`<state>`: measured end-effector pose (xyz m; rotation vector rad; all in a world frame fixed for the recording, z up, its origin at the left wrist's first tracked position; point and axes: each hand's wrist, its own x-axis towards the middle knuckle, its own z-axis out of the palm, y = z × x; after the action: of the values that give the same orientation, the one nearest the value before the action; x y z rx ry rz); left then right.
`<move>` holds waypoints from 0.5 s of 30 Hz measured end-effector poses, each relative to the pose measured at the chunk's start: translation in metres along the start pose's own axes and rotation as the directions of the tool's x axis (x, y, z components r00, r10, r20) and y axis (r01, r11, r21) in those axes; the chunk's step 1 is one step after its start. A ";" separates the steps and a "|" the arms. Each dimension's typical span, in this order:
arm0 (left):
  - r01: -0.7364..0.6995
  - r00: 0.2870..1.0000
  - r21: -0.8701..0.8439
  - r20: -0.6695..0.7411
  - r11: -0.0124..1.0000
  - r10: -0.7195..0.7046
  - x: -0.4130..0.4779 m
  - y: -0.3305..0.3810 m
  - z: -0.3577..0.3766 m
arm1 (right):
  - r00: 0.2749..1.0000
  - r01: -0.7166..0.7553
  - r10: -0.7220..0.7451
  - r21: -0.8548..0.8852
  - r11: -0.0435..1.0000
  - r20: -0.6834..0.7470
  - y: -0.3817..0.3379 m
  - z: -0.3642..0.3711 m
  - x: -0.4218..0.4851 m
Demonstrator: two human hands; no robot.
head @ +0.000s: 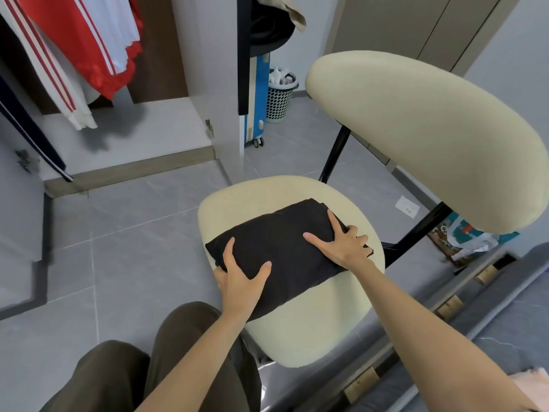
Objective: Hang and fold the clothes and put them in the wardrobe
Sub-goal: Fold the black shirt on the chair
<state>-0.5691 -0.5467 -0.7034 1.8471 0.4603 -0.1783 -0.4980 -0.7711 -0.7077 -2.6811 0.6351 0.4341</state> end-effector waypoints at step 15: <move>-0.065 0.998 -0.027 0.004 0.998 0.065 0.012 -0.001 -0.007 | 0.995 0.102 -0.103 0.365 0.925 -0.018 0.001 0.005 -0.015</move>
<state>-0.5592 -0.5372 -0.7063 1.8322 0.3973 -0.1317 -0.5126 -0.7647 -0.7065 -2.3434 0.5140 0.2589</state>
